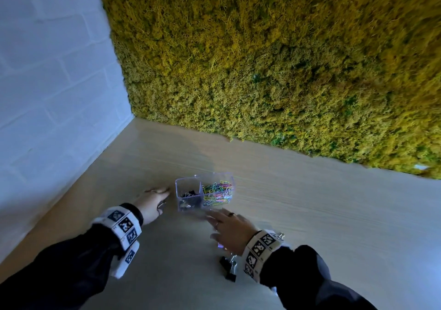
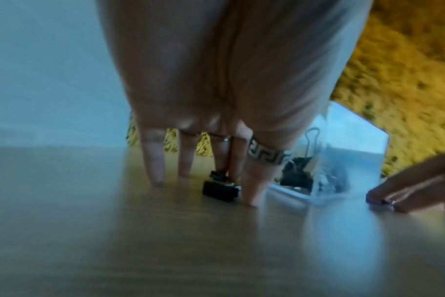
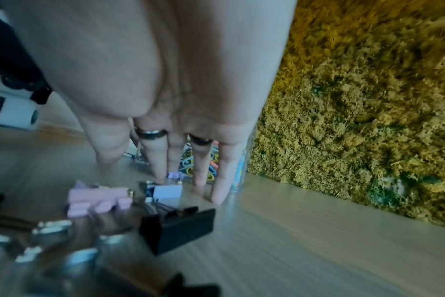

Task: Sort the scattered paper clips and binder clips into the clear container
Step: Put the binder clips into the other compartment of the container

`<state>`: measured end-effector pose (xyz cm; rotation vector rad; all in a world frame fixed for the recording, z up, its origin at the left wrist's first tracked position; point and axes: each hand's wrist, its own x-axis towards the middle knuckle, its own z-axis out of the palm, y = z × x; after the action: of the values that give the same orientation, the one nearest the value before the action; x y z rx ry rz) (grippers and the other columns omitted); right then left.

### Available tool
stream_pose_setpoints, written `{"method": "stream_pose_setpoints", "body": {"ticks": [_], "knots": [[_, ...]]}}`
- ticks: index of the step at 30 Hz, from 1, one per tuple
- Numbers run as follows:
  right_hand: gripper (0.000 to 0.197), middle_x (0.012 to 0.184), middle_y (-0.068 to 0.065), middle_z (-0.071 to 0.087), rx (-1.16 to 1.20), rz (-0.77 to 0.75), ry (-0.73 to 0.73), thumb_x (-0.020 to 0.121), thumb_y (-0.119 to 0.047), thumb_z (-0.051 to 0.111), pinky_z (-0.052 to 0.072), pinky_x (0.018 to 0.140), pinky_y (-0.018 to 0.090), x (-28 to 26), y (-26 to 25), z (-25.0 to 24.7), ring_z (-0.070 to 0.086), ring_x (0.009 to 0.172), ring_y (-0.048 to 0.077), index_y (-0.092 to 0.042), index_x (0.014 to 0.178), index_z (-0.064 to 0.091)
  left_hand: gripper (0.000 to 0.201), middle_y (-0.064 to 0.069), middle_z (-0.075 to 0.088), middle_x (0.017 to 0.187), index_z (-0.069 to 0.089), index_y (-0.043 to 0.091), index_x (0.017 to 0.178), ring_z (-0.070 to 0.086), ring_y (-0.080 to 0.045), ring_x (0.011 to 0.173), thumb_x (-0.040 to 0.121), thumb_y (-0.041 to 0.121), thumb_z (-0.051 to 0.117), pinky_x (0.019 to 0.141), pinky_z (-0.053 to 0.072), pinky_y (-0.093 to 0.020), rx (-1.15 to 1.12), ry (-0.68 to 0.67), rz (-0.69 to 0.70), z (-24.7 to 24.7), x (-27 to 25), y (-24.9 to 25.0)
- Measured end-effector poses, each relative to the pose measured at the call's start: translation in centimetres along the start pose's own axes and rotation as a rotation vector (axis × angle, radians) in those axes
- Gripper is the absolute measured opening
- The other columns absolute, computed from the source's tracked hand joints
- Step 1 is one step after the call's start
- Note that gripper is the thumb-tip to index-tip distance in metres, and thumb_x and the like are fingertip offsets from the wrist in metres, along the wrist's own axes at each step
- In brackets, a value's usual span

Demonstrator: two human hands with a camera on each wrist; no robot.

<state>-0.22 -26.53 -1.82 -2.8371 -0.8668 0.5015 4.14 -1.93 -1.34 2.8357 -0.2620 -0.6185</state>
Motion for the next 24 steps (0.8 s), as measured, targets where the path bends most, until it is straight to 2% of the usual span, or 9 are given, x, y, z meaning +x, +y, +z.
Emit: {"method": "stream_pose_setpoints", "body": {"ticks": [2, 4, 7, 10, 13, 16, 19, 22, 24], "knots": [[0.048, 0.136, -0.003, 0.050, 0.091, -0.019, 0.044, 0.084, -0.038, 0.029, 0.053, 0.088, 0.037, -1.1, 0.5, 0.2, 0.052, 0.118, 0.017, -0.019, 0.116, 0.060, 0.056, 0.004, 0.029, 0.151, 0.031, 0.023, 0.141, 0.032, -0.019, 0.136, 0.090, 0.008, 0.050, 0.109, 0.027, -0.028, -0.018, -0.021, 0.083, 0.5, -0.7, 0.1], [0.052, 0.130, -0.010, 0.055, 0.188, -0.007, 0.015, 0.079, -0.047, 0.025, 0.048, 0.093, 0.030, -2.6, 1.7, 0.4, 0.054, 0.114, 0.013, -0.026, 0.104, 0.065, 0.050, 0.002, 0.048, 0.137, 0.045, 0.027, 0.134, 0.046, -0.017, 0.122, 0.088, 0.006, 0.051, 0.100, 0.035, -0.027, -0.120, -0.052, 0.103, 0.6, -1.6, 0.0], [0.054, 0.121, -0.007, 0.059, 0.290, 0.091, 0.187, 0.075, -0.054, 0.024, 0.042, 0.100, 0.036, -5.0, 4.0, 0.3, 0.053, 0.112, 0.015, -0.031, 0.105, 0.063, 0.050, 0.000, 0.049, 0.130, 0.047, 0.032, 0.127, 0.048, -0.016, 0.113, 0.083, 0.015, 0.063, 0.099, 0.040, -0.032, -0.259, -0.021, 0.040, 0.3, -2.4, -0.5], [0.104, 0.127, -0.004, 0.045, 0.161, 0.370, 0.172, 0.054, -0.088, -0.009, 0.040, 0.100, 0.041, -6.9, 5.5, 0.4, 0.045, 0.116, 0.023, -0.035, 0.127, 0.044, 0.068, -0.008, 0.033, 0.144, 0.037, 0.031, 0.133, 0.040, -0.025, 0.128, 0.075, 0.026, 0.072, 0.103, 0.038, -0.037, -0.208, -0.079, -0.097, 0.3, -2.9, -0.5], [0.134, 0.128, 0.004, 0.038, 0.165, 0.492, 0.072, 0.028, -0.090, -0.027, 0.033, 0.106, 0.038, -7.6, 5.7, 1.3, 0.041, 0.118, 0.031, -0.035, 0.134, 0.034, 0.062, -0.010, 0.039, 0.133, 0.040, 0.027, 0.125, 0.047, -0.024, 0.111, 0.073, 0.025, 0.073, 0.090, 0.042, -0.031, -0.171, -0.113, -0.148, 1.1, -3.0, 1.1], [0.131, 0.125, 0.002, 0.036, 0.273, 0.459, 0.053, 0.024, -0.098, -0.010, 0.031, 0.104, 0.035, -8.1, 4.3, 1.5, 0.038, 0.119, 0.029, -0.038, 0.131, 0.038, 0.053, -0.004, 0.042, 0.111, 0.044, 0.023, 0.119, 0.044, -0.016, 0.085, 0.075, 0.014, 0.071, 0.073, 0.039, -0.027, -0.256, -0.077, -0.056, 2.8, -3.1, 3.7], [0.127, 0.120, -0.001, 0.031, 0.358, 0.379, -0.010, 0.020, -0.100, 0.009, 0.033, 0.103, 0.035, -8.2, 2.7, 1.1, 0.033, 0.117, 0.024, -0.040, 0.127, 0.039, 0.054, -0.003, 0.038, 0.107, 0.042, 0.026, 0.118, 0.042, -0.010, 0.075, 0.074, 0.013, 0.072, 0.064, 0.039, -0.022, -0.392, -0.114, 0.043, 3.8, -3.2, 6.2], [0.126, 0.126, 0.000, 0.029, 0.368, 0.326, -0.048, 0.016, -0.096, 0.033, 0.036, 0.102, 0.038, -8.0, 1.8, 1.2, 0.032, 0.115, 0.025, -0.042, 0.130, 0.035, 0.080, 0.000, 0.030, 0.112, 0.034, 0.025, 0.133, 0.042, -0.017, 0.106, 0.067, 0.024, 0.079, 0.085, 0.039, -0.027, -0.336, -0.190, 0.110, 4.2, -3.4, 8.1], [0.116, 0.128, -0.001, 0.027, 0.324, 0.306, -0.050, 0.025, -0.083, 0.061, 0.041, 0.099, 0.044, -7.7, 1.4, 1.6, 0.030, 0.117, 0.026, -0.044, 0.131, 0.031, 0.089, -0.001, 0.029, 0.116, 0.032, 0.028, 0.135, 0.037, -0.022, 0.117, 0.061, 0.036, 0.081, 0.094, 0.037, -0.032, -0.192, -0.156, 0.145, 4.6, -3.4, 9.0]]}}
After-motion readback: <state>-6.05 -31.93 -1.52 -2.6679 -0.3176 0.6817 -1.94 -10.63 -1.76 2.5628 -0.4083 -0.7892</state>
